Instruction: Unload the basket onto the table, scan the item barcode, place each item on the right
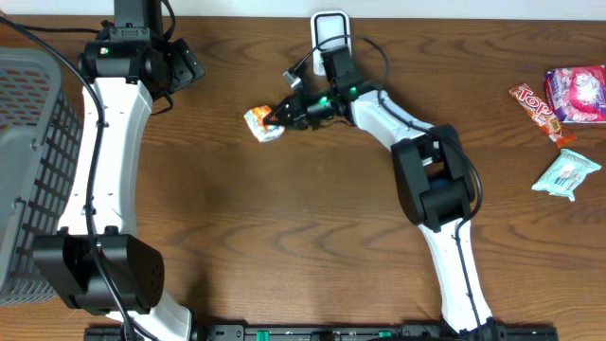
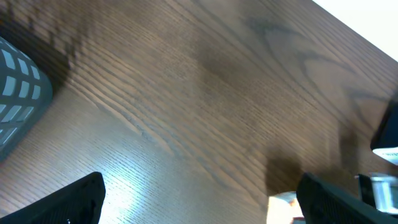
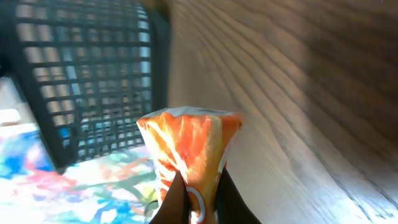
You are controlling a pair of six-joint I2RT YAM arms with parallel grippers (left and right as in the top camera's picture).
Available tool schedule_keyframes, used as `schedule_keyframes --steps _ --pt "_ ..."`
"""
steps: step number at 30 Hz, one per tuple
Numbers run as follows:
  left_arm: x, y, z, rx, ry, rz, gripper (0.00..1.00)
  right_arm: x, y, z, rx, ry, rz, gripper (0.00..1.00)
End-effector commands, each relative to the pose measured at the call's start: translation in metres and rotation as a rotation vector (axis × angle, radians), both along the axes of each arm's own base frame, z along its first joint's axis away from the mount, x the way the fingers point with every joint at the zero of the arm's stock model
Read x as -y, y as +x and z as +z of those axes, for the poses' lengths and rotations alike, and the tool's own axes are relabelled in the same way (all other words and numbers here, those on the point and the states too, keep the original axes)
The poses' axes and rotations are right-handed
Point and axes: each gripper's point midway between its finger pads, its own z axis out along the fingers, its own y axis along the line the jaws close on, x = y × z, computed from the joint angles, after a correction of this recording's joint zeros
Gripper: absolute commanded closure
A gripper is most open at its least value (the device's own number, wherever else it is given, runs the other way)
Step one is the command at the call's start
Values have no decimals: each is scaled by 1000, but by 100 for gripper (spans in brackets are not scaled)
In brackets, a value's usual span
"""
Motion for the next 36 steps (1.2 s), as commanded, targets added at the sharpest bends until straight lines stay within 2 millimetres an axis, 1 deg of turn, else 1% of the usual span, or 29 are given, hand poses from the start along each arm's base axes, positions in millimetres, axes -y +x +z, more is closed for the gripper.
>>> schedule_keyframes --steps 1,2,3,4,5,7,8,10,12,14,15,16,17,18,19,22,26,27,28,31,34,36 --pt "-3 0 -2 -5 17 5 2 20 10 -30 51 -207 -87 99" --pt "-3 0 -2 -5 16 5 2 32 12 -37 55 -286 -114 99" --pt "-3 0 -2 -5 16 5 2 48 14 -45 63 -392 -147 99" --pt "-3 0 -2 -5 16 5 2 57 14 -48 70 -450 -162 99" --pt "-3 0 -2 -6 16 5 2 81 15 -53 83 -589 -199 99" --pt "-3 0 -2 -5 16 5 2 113 16 -54 103 -763 -243 99" --pt "-3 0 -2 -5 16 5 2 131 15 -51 115 -855 -268 99" --pt "-3 0 -2 -5 16 5 2 160 14 -42 140 -1000 -307 99" --pt "-3 0 -2 -5 16 5 2 182 14 -30 169 -1103 -339 99" --pt "-3 0 -2 -5 17 5 2 194 14 -17 196 -1158 -362 98" --pt "-3 0 -2 -5 16 5 2 197 14 -11 206 -1171 -371 88" --pt "-3 0 -2 -5 16 5 2 199 14 -6 214 -1176 -376 73" --pt "-3 0 -2 -5 17 5 2 198 14 -2 220 -1173 -380 51" --pt "-3 0 -2 -5 16 5 2 198 14 1 225 -1169 -382 31" --pt "-3 0 -2 -5 16 5 2 197 14 4 229 -1167 -383 24" --pt "-3 0 -2 -5 16 5 2 195 11 9 236 -1163 -380 22" --pt "-3 0 -2 -5 16 5 2 187 8 9 264 -1155 -331 24" --pt "-3 0 -2 -5 16 5 2 186 8 9 272 -1155 -320 27" --pt "-3 0 -2 -5 16 5 2 183 6 9 278 -1154 -312 33" --pt "-3 0 -2 -6 16 5 2 174 6 9 295 -1146 -304 44" --pt "-3 0 -2 -5 16 5 2 169 8 4 325 -1173 -301 48" --pt "-3 0 -2 -5 17 5 2 170 8 -4 342 -1222 -296 50"
